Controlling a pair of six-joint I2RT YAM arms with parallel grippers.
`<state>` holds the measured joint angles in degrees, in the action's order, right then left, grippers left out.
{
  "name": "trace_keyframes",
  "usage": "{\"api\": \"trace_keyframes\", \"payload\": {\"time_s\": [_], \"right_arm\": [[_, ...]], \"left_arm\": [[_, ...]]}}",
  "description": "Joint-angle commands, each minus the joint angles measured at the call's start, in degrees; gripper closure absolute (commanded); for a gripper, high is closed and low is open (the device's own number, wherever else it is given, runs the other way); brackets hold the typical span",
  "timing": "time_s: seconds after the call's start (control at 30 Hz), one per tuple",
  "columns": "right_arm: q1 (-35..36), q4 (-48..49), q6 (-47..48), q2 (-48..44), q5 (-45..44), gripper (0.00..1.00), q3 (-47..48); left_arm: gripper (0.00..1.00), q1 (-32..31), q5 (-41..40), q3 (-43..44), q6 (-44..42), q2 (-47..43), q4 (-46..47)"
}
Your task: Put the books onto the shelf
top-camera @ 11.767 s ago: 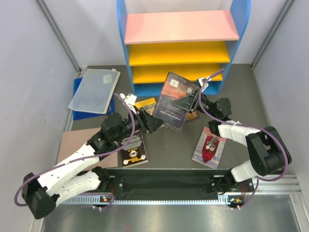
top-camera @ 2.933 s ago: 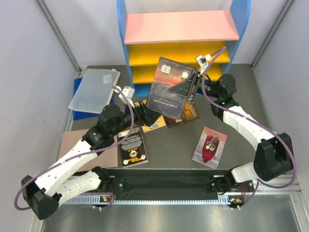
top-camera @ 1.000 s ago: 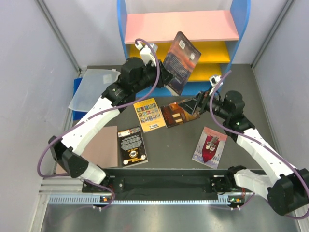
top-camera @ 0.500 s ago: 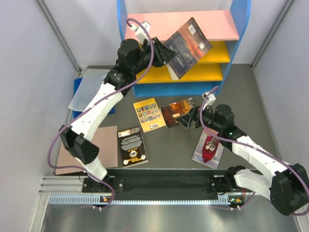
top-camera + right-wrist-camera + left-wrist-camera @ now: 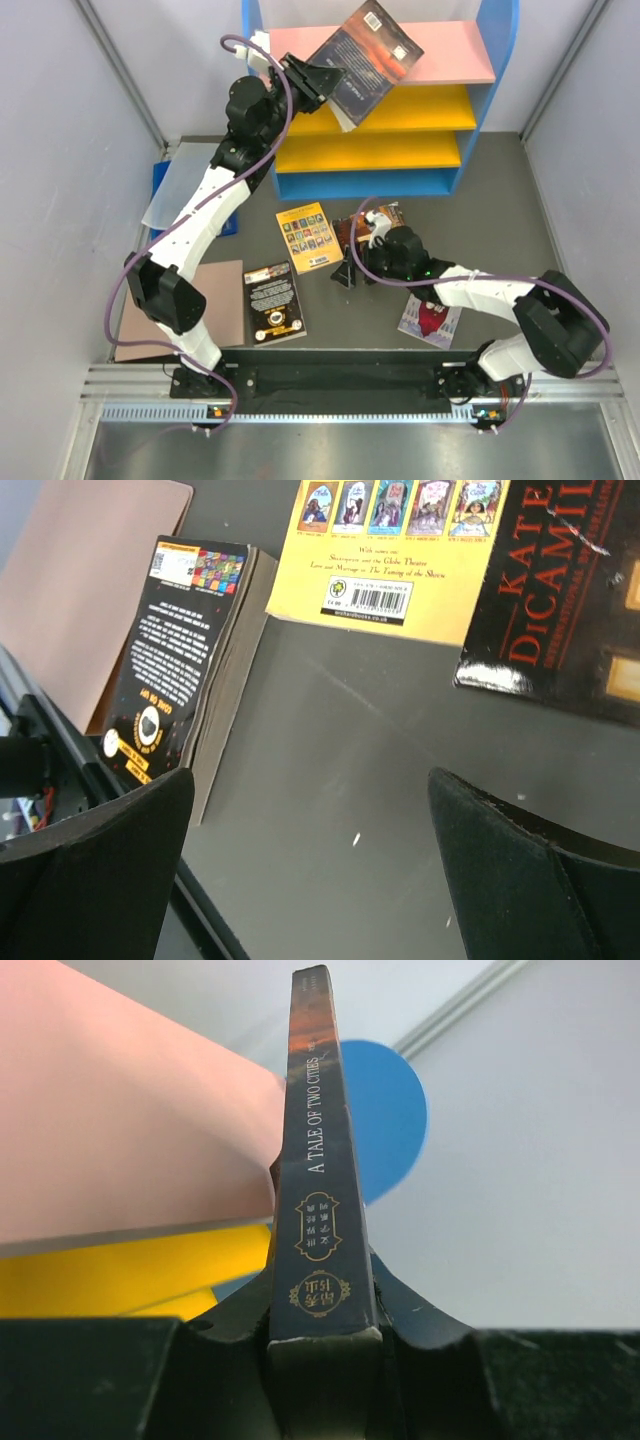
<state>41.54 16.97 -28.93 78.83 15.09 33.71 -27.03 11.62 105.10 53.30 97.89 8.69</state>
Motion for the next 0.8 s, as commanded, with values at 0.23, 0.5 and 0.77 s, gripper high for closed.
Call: {"api": "trace_keyframes", "payload": {"time_s": [0.23,0.5,0.77], "right_arm": [[3.46,-1.59,3.18,2.82,-4.46,0.01,6.63],[3.99,-2.12,3.61,3.79,-4.37,0.0,7.5],[4.43,-2.73,4.23,4.67,-4.11,0.0,8.3]], "left_arm": [[1.0,-3.64,-22.68,3.79,1.64,-1.12,15.13],[1.0,-11.19,-40.95,8.1,-11.35,3.8,19.52],[1.0,-11.65,-51.5,10.39,-11.2,7.75,23.47]]}}
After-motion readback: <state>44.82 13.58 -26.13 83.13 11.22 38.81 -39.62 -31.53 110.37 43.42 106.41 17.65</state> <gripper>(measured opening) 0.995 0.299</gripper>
